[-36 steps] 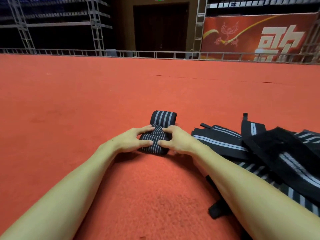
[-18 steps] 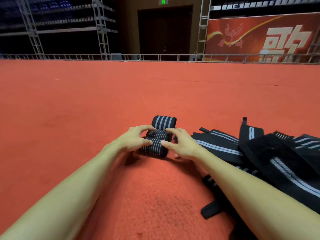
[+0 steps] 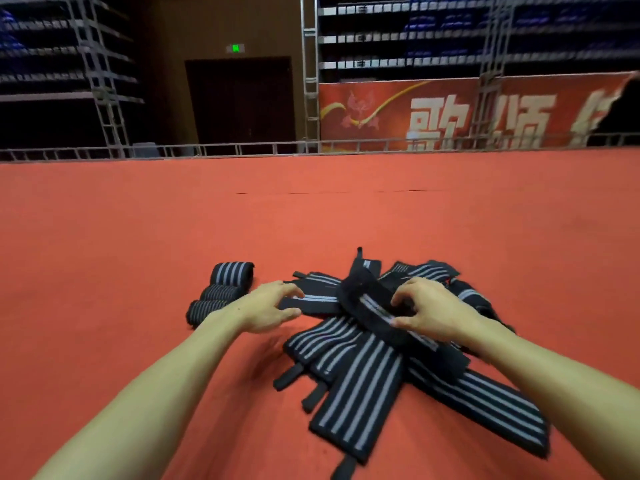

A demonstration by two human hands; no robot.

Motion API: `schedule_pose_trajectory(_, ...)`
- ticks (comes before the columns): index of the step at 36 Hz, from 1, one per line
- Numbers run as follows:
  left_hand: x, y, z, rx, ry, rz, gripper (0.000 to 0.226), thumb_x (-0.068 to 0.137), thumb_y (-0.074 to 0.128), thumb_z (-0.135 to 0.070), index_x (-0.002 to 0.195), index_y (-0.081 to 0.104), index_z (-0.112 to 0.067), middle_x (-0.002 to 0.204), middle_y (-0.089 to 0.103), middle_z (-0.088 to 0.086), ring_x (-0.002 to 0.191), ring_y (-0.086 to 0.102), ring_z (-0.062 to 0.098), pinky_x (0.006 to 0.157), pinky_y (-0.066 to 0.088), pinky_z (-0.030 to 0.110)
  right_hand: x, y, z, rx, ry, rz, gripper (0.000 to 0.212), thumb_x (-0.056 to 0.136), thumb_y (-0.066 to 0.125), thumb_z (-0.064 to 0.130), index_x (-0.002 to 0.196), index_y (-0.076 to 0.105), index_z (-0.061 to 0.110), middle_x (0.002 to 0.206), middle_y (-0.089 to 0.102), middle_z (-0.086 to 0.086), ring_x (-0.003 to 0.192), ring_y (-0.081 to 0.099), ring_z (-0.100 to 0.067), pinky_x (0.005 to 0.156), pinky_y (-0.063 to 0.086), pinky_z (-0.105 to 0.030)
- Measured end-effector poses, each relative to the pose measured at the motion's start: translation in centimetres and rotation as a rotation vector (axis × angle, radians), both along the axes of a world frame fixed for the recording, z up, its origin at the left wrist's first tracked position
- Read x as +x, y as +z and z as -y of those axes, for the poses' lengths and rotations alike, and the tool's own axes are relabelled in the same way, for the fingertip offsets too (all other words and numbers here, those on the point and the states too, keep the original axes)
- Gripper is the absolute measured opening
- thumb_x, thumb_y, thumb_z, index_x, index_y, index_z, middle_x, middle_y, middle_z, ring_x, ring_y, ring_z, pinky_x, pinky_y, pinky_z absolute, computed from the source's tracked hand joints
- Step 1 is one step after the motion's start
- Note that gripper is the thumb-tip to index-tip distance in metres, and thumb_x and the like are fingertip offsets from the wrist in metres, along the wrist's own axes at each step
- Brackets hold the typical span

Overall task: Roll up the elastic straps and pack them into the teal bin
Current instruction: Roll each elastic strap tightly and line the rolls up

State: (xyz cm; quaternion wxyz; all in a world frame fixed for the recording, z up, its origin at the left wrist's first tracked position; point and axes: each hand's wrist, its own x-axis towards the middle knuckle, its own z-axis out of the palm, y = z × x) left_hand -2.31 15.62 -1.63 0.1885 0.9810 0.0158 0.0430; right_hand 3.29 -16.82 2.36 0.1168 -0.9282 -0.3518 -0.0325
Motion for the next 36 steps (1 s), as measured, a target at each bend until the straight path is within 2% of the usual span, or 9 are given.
schedule_pose_trajectory(2, 0.1, 0.9, 1.9, -0.01, -0.004, 0.014, 0.054, 0.085, 0.068, -0.05, 0.134, 0.053, -0.034, 0.137, 0.055, -0.007, 0.127, 0.052, 0.014, 0.096, 0.039, 0.014, 0.1, -0.1, 2.5, -0.003, -0.044, -0.011, 0.037, 0.083, 0.074, 0.043, 0.111, 0.068, 0.02, 0.11, 0.063, 0.0, 0.108, 0.057, -0.018, 0.094, 0.045, -0.032)
schedule_pose_trajectory(4, 0.5, 1.9, 4.3, 0.007, -0.049, 0.007, 0.05, 0.091, 0.066, -0.038, 0.137, 0.052, -0.025, 0.135, 0.054, -0.006, 0.123, 0.052, 0.011, 0.085, 0.038, 0.004, 0.2, -0.3, 4.4, 0.003, -0.083, -0.025, 0.035, 0.083, 0.074, 0.041, 0.109, 0.069, 0.019, 0.108, 0.064, 0.001, 0.106, 0.058, -0.018, 0.09, 0.046, -0.031)
schedule_pose_trajectory(9, 2.8, 3.0, 8.8, 0.041, -0.123, 0.071, 0.046, 0.098, 0.058, -0.025, 0.141, 0.045, -0.018, 0.14, 0.05, 0.008, 0.132, 0.044, 0.023, 0.112, 0.033, 0.035, 1.0, -1.5, 7.3, 0.052, -0.11, -0.1, 0.026, 0.081, 0.074, 0.039, 0.098, 0.069, 0.019, 0.084, 0.063, 0.013, 0.088, 0.057, -0.013, 0.077, 0.042, -0.028)
schedule_pose_trajectory(12, 4.0, 2.7, 10.0, 0.08, -0.148, 0.079, 0.055, 0.097, 0.059, -0.029, 0.147, 0.037, -0.026, 0.15, 0.035, 0.004, 0.137, 0.037, 0.029, 0.117, 0.027, 0.043, 1.1, -2.5, 7.8, 0.139, -0.128, -0.169, 0.026, 0.082, 0.075, 0.038, 0.101, 0.07, 0.021, 0.098, 0.068, 0.007, 0.095, 0.06, -0.012, 0.083, 0.046, -0.026)
schedule_pose_trajectory(16, 4.9, 3.0, 11.4, 0.173, -0.216, 0.151, 0.062, 0.097, 0.06, -0.028, 0.151, 0.03, -0.034, 0.162, 0.017, -0.004, 0.138, 0.027, 0.029, 0.118, 0.023, 0.043, 0.4, -3.6, 7.5, 0.292, -0.103, -0.266, 0.024, 0.079, 0.079, 0.037, 0.097, 0.065, 0.028, 0.097, 0.068, 0.006, 0.082, 0.059, -0.005, 0.077, 0.044, -0.02)
schedule_pose_trajectory(19, 5.2, 3.7, 12.1, 0.236, -0.26, 0.197, 0.047, 0.096, 0.061, -0.021, 0.14, 0.048, -0.028, 0.154, 0.034, -0.007, 0.135, 0.028, 0.025, 0.115, 0.024, 0.035, 0.1, -4.2, 6.8, 0.353, -0.063, -0.261, 0.026, 0.082, 0.078, 0.037, 0.102, 0.064, 0.028, 0.1, 0.063, 0.007, 0.076, 0.052, 0.001, 0.076, 0.039, -0.019)
schedule_pose_trajectory(24, 5.1, 4.5, 12.3, 0.324, -0.297, 0.195, 0.033, 0.094, 0.062, -0.016, 0.126, 0.058, -0.017, 0.126, 0.06, -0.003, 0.123, 0.039, 0.022, 0.097, 0.023, 0.019, 0.4, -5.2, 5.5, 0.339, -0.059, -0.21, 0.043, 0.084, 0.074, 0.039, 0.122, 0.058, 0.031, 0.124, 0.05, 0.006, 0.115, 0.05, -0.013, 0.105, 0.04, -0.032)
schedule_pose_trajectory(32, 4.3, 4.9, 12.1, 0.221, -0.245, 0.083, 0.046, 0.095, 0.058, -0.01, 0.137, 0.047, -0.027, 0.105, 0.051, -0.01, 0.117, 0.037, 0.018, 0.098, 0.038, 0.032, 1.3, -5.0, 4.0, 0.357, -0.032, -0.171, 0.035, 0.088, 0.071, 0.037, 0.122, 0.063, 0.032, 0.124, 0.062, 0.007, 0.125, 0.045, -0.021, 0.11, 0.034, -0.043)
schedule_pose_trajectory(36, 3.5, 5.6, 12.4, 0.143, -0.234, 0.056, 0.049, 0.097, 0.056, -0.011, 0.139, 0.043, -0.033, 0.101, 0.044, -0.013, 0.111, 0.034, 0.009, 0.097, 0.038, 0.028, 1.0, -4.5, 3.8, 0.351, -0.102, -0.197, 0.035, 0.086, 0.073, 0.035, 0.119, 0.062, 0.034, 0.119, 0.061, 0.005, 0.126, 0.038, -0.022, 0.105, 0.034, -0.045)
